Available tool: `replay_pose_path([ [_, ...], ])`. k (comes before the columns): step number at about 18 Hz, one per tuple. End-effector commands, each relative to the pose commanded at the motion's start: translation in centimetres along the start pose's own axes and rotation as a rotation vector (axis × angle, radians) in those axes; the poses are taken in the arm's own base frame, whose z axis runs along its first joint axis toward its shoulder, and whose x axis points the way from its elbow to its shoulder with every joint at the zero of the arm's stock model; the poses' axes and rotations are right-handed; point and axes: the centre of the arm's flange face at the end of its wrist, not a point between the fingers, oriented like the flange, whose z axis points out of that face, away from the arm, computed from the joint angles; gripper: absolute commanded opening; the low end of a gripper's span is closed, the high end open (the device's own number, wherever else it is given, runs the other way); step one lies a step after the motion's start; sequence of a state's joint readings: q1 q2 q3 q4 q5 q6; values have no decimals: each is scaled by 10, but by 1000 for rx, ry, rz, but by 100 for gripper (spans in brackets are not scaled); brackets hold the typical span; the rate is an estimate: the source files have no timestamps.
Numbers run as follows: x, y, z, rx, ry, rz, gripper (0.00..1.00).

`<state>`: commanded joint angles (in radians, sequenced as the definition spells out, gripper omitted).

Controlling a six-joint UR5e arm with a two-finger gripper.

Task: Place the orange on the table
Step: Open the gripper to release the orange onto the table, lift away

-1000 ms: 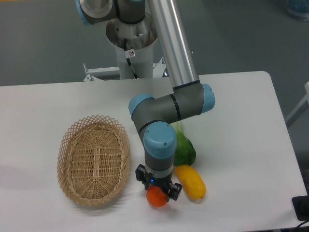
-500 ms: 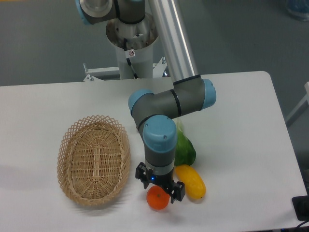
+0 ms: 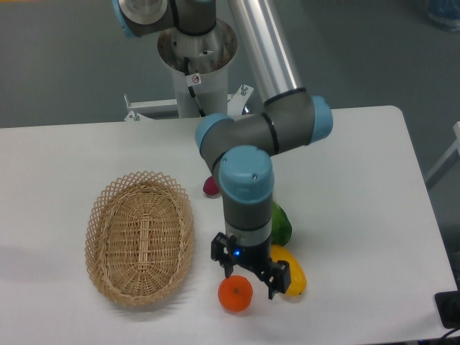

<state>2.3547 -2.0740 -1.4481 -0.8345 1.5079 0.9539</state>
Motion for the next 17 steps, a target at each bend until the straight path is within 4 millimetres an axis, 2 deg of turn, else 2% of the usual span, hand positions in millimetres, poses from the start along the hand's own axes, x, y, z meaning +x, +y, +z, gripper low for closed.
replay_pose_path([
  [3,-5,6,-10,-10,5,49,100],
  [7,-16,11,-38,-3,-15,75,100],
  [9,-21,18,-43,-10,-13,63,100],
  [17,-23,21,-52,-7,-13,107,100],
])
